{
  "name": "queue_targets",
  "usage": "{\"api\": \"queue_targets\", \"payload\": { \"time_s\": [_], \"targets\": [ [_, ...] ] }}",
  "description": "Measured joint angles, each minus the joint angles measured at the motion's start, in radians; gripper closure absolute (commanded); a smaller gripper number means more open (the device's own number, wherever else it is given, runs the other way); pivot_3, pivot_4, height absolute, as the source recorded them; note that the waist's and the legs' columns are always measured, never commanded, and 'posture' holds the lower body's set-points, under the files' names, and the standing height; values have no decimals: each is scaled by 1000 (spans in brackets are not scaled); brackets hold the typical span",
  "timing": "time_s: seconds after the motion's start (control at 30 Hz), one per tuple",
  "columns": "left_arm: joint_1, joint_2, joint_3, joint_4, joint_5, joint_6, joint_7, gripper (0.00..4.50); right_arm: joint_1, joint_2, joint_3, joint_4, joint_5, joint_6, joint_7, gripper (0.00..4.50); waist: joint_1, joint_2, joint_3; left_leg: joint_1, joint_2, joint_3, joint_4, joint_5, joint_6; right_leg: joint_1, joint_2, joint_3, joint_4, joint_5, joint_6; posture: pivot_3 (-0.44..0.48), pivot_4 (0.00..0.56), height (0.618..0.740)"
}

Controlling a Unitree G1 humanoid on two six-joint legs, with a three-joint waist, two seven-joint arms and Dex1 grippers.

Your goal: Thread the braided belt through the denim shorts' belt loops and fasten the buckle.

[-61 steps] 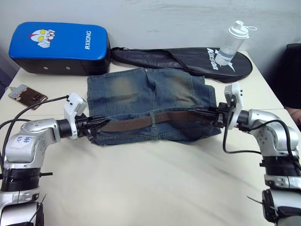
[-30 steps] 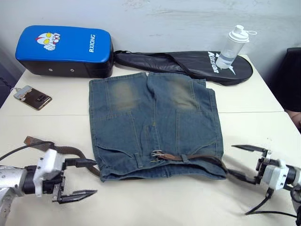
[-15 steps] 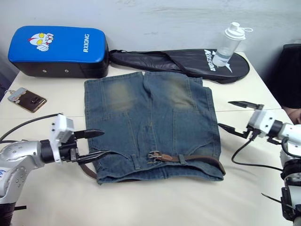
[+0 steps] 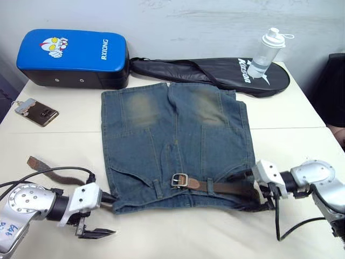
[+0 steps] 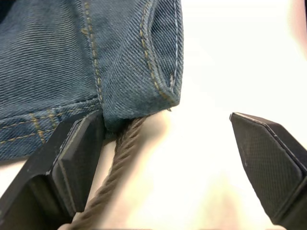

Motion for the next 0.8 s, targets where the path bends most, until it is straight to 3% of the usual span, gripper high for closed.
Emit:
{"api": "queue_targets", "payload": {
  "time_s": [0.23,0.43,0.53,0.67,0.8],
  "targets": [
    [30,8,58,-15,-46,30,-40,4,-38,1,-4,4,5,43,5,54,-8,0,0,-1,1,0,-1,3,4,-2,1,-1,0,-1,-2,0,150,740],
    [20,77,304,-39,-363,287,-190,4,-181,-39,-14,10,118,316,54,54,-7,0,1,-1,1,-1,0,2,1,-1,1,-1,1,-2,-2,0,150,740],
    [-87,84,366,-25,-472,389,-180,4,-251,-9,-21,62,128,372,37,54,-4,0,1,-2,1,-1,0,2,0,-1,1,-2,1,-2,-2,0,150,740],
    [-326,17,279,44,-425,395,0,4,-346,103,-31,154,82,341,-71,54,-6,0,1,-2,0,-1,0,6,-2,-1,1,-2,2,-1,-1,0,150,740],
    [-546,-116,56,171,-215,379,230,4,-461,219,-2,289,-37,291,-215,54,-6,0,0,-3,-1,2,1,9,-1,-2,3,-1,2,0,1,0,150,740]
  ]
}}
